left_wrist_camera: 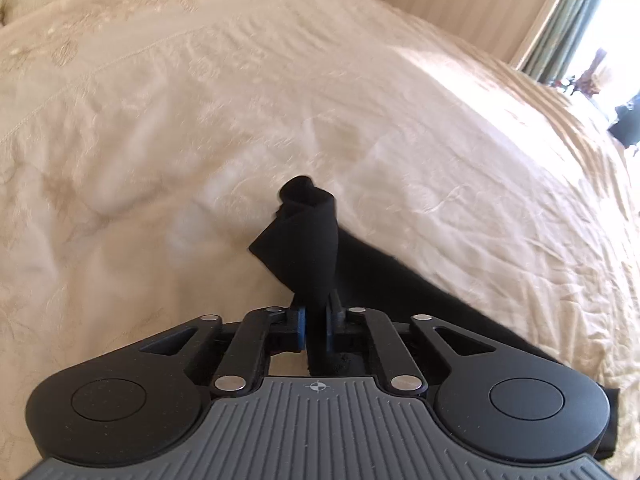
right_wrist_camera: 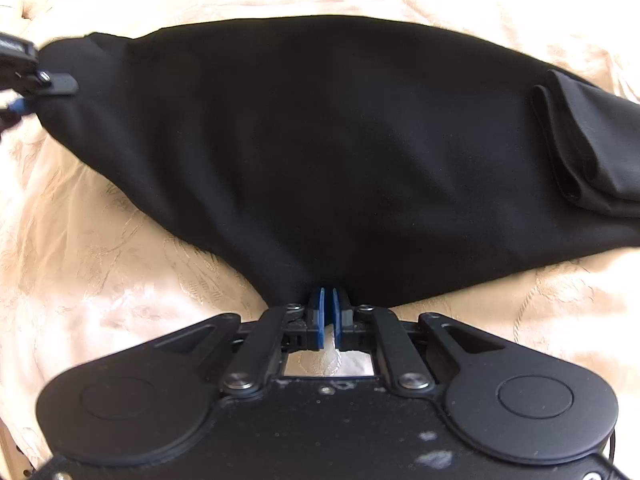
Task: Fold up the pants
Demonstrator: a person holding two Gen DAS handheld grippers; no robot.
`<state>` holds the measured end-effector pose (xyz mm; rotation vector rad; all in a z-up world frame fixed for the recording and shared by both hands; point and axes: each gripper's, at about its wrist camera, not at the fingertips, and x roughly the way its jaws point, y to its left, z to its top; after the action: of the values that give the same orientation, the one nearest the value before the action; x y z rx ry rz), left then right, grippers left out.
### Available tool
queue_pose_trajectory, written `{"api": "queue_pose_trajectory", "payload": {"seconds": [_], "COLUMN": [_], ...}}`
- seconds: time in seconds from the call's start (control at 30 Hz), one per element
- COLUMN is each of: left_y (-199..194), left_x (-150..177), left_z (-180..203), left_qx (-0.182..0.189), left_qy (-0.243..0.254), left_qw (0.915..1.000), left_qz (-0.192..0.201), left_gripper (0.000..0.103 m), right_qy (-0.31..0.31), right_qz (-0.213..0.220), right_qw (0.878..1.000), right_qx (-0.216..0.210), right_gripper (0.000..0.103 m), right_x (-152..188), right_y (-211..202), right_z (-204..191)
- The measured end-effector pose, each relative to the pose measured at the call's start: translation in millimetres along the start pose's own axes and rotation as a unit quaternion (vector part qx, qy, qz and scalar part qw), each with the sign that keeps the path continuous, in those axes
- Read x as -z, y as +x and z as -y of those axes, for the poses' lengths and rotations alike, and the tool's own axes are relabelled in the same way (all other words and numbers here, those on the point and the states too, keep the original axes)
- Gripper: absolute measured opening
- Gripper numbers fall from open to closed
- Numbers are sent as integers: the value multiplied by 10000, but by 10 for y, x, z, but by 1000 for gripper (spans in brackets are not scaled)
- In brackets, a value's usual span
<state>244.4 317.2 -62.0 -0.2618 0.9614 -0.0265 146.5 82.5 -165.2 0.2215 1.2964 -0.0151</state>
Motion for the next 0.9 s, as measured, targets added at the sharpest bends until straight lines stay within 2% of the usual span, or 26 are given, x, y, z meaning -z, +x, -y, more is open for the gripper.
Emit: {"api": "queue_pose_trajectory", "payload": {"seconds": [0.17, 0.27, 0.33, 0.4, 0.57, 0.73, 0.9], "left_y": [-257, -397, -511, -644, -757, -566, -18], "left_x": [7, 88, 142, 233, 545, 1015, 1552], "left_z": [563, 890, 1115, 1341, 2080, 2842, 3521], "left_qx": [129, 138, 164, 285, 632, 1096, 1063], "left_qy": [461, 788, 952, 1196, 1883, 2367, 3095], "left_qw": [9976, 9942, 9918, 9876, 9734, 9615, 9449], "left_qz": [490, 715, 842, 979, 1141, 865, -131], "left_gripper": [8, 8, 8, 8, 7, 8, 13], "right_qy": [-14, 169, 294, 370, 674, 981, 1350], "right_qz": [-66, -42, 27, 253, 649, 921, 790], "right_qw": [9989, 9965, 9954, 9938, 9882, 9859, 9855], "right_qx": [-455, -824, -915, -1015, -1216, -993, -651], "right_gripper": [1, 1, 4, 11, 11, 11, 12], "right_x": [-58, -59, -67, -57, 34, 160, 356], "right_y": [22, -38, -153, -329, -721, -969, -1019], "right_z": [199, 407, 526, 669, 1176, 1869, 2453]}}
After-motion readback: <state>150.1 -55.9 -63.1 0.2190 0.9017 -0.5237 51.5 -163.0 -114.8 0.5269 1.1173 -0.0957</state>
